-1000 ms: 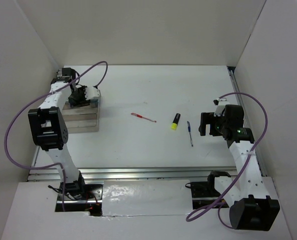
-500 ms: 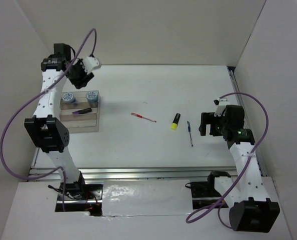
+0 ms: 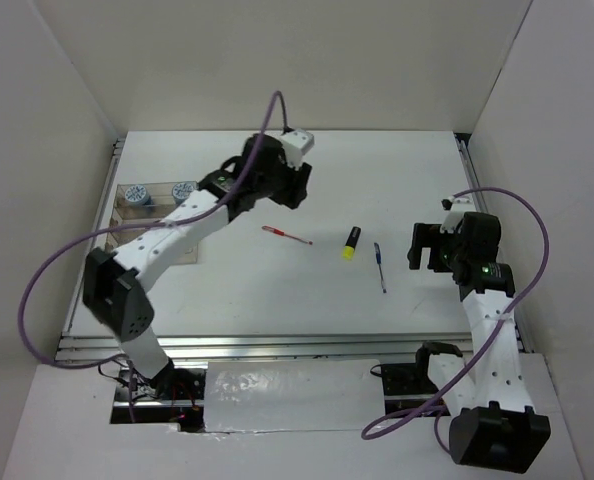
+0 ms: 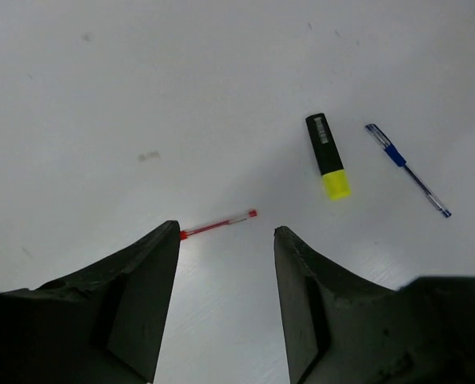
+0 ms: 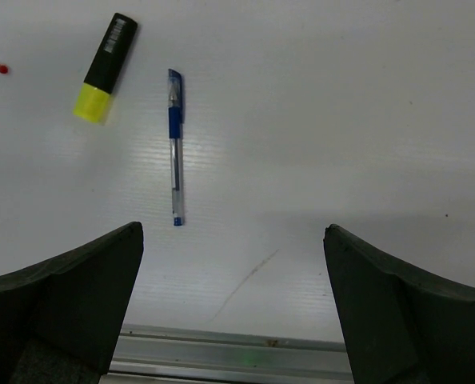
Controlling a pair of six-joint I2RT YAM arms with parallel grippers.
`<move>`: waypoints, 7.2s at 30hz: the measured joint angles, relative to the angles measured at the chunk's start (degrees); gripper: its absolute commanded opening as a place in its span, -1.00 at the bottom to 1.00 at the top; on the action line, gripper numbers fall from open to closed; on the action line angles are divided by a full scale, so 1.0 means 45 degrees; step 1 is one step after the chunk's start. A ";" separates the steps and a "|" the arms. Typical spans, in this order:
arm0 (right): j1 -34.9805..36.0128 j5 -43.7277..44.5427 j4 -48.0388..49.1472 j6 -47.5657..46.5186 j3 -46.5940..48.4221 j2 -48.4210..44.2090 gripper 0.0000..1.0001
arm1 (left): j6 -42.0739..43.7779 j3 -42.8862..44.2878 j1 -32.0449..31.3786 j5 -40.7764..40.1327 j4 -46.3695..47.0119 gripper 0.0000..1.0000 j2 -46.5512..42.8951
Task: Sort the stationery into containers
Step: Pick up the pen from the center of the board, then place the pen in the storage box, then pick up the pen from the center of the board, then place the pen at the center of the board, then pick up the pen from the center of the board.
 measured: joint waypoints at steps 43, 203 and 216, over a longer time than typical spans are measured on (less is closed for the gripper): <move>-0.1399 -0.0879 -0.0010 0.0034 0.0000 0.0141 1.00 | -0.0903 0.2463 -0.1972 -0.1457 -0.1506 -0.97 0.7349; 0.7247 0.0325 -0.0787 -0.1919 0.5289 0.6271 0.26 | 1.0399 0.2293 0.5260 0.8582 -0.5173 0.34 0.3172; 0.2793 -0.1637 -0.0981 -0.1991 0.2244 0.4779 0.23 | 1.2517 0.3453 0.1642 0.4493 -0.5459 0.17 0.7048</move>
